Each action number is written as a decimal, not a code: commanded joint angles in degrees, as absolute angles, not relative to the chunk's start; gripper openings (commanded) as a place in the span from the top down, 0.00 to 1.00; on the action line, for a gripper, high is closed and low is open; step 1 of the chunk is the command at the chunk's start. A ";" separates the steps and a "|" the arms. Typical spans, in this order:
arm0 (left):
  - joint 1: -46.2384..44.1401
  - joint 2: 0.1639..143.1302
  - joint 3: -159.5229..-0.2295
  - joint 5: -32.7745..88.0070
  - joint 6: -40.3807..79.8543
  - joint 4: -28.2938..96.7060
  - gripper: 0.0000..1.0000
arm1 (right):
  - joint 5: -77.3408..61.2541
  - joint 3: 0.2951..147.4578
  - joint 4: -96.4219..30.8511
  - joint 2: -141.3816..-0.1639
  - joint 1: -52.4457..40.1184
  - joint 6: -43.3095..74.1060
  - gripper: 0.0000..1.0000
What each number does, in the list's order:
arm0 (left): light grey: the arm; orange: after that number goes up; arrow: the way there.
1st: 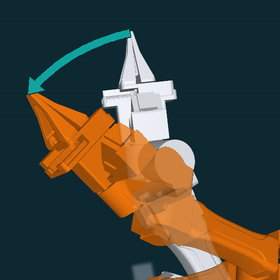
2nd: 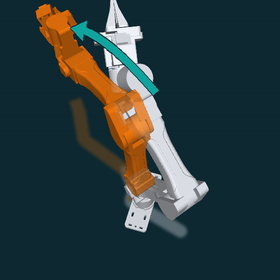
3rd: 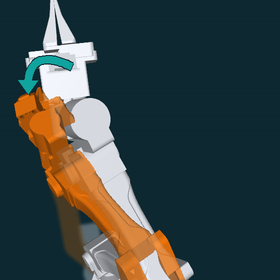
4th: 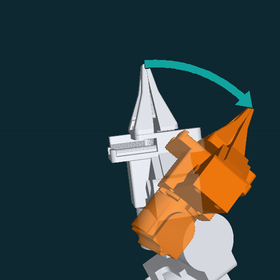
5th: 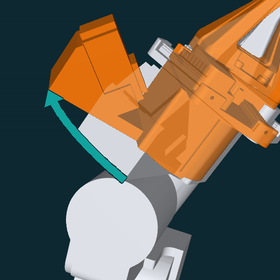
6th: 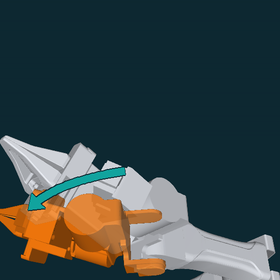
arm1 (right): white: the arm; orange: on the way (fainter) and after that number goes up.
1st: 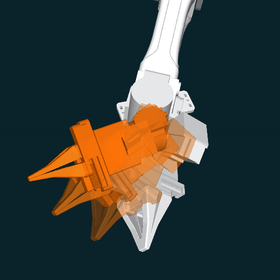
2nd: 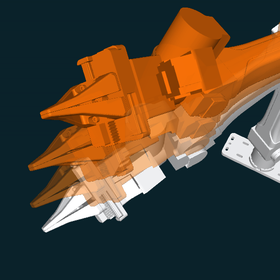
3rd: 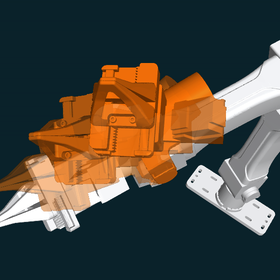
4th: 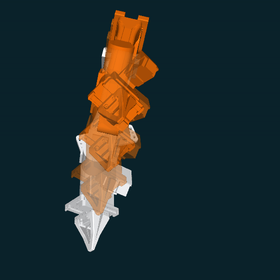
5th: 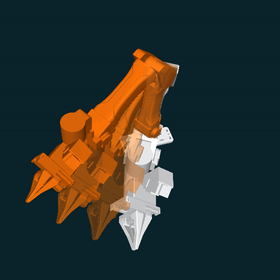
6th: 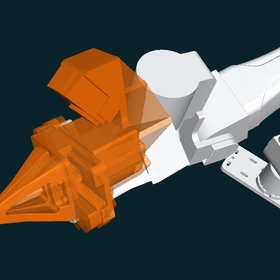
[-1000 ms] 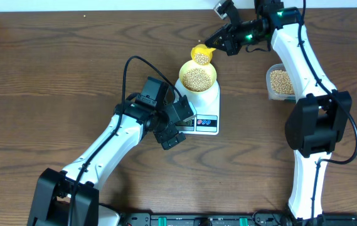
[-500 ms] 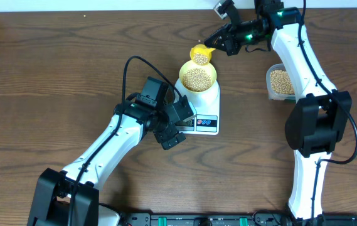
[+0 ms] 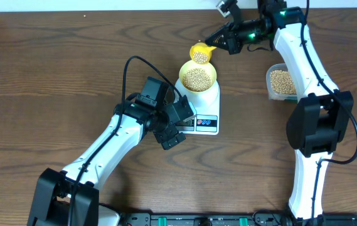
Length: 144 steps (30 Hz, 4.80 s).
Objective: Scoop item into bowl and weigh 50g on scale
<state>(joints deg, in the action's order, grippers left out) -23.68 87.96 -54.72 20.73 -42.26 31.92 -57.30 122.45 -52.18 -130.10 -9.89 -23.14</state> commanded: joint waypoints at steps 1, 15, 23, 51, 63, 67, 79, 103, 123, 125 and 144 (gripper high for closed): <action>-23.53 87.77 -54.59 21.41 -42.85 32.08 0.02 | -59.24 123.07 -51.90 -128.14 -9.69 -22.74 0.99; -23.53 87.77 -54.59 21.41 -42.85 32.08 0.02 | -61.84 123.07 -52.23 -128.14 -9.52 -22.55 0.99; -23.53 87.77 -54.59 21.41 -42.85 32.08 0.02 | -64.82 123.07 -50.30 -128.14 -7.44 -15.00 0.99; -23.53 87.77 -54.59 21.41 -42.85 32.08 0.02 | -29.08 123.04 -76.07 -128.16 16.97 -3.44 0.99; -23.53 87.77 -54.59 21.43 -42.85 32.08 0.02 | -17.45 122.87 -71.72 -130.78 10.24 -1.30 0.99; -23.53 87.77 -54.59 21.43 -42.85 32.08 0.02 | -9.34 122.89 -71.48 -131.04 9.65 -1.30 0.78; -23.53 87.77 -54.59 21.41 -42.85 32.08 0.02 | -5.48 129.38 -58.37 -130.93 10.09 -0.89 0.01; -23.53 87.77 -54.59 21.43 -42.85 32.08 0.02 | -5.48 129.32 -56.23 -130.93 10.04 -0.89 0.01; -23.53 87.77 -54.59 21.43 -42.85 32.08 0.02 | -5.48 129.32 -56.23 -130.93 10.04 -0.89 0.01; -23.53 87.77 -54.59 21.41 -42.85 32.08 0.02 | -5.48 129.29 -56.23 -130.93 10.04 -0.89 0.01; -23.53 87.77 -54.59 21.43 -42.85 32.08 0.02 | -5.48 129.32 -56.23 -130.93 10.04 -0.89 0.01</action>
